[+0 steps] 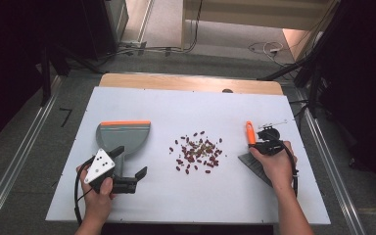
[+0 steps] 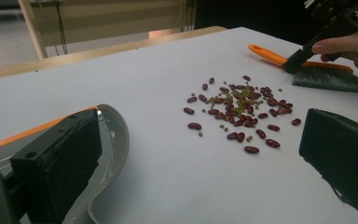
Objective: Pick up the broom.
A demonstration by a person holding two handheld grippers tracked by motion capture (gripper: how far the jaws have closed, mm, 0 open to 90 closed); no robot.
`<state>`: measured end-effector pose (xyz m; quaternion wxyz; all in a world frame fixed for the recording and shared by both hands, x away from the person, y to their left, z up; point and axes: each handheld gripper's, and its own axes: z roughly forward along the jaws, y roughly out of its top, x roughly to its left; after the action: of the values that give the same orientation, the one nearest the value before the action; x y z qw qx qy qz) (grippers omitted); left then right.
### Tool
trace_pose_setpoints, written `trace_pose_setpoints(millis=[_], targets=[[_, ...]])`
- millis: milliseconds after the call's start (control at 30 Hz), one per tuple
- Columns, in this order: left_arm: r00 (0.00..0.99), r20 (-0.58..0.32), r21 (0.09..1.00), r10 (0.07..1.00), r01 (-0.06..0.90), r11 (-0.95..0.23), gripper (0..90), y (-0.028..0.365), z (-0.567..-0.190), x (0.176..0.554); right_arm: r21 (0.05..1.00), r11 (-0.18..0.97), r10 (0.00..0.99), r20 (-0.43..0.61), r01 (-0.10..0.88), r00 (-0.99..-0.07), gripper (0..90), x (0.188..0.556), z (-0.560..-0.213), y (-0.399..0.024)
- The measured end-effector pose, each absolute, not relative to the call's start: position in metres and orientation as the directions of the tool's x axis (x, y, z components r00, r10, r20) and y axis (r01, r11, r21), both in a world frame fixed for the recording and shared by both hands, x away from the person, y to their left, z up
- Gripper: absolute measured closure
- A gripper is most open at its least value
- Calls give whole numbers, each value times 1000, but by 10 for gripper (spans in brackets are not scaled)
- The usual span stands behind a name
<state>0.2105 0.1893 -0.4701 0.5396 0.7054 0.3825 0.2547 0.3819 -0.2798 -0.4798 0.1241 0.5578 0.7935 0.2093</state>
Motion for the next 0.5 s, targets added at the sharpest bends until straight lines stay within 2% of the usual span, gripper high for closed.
trace_pose_setpoints(millis=[233, 333, 500], targets=[[580, -57, 958, 812, 261, -119, 0, 188, -468, 211, 505, 280, 936, 46, 817, -349, 676, 378, -482, -282], [582, -54, 959, 811, 256, -120, 0, 186, -466, 211, 521, 296, 934, 19, 801, -357, 676, 375, -482, -280], [582, -53, 963, 811, 244, -111, 0, 184, -460, 212, 608, 254, 927, 69, 752, -369, 677, 365, -478, -290]])
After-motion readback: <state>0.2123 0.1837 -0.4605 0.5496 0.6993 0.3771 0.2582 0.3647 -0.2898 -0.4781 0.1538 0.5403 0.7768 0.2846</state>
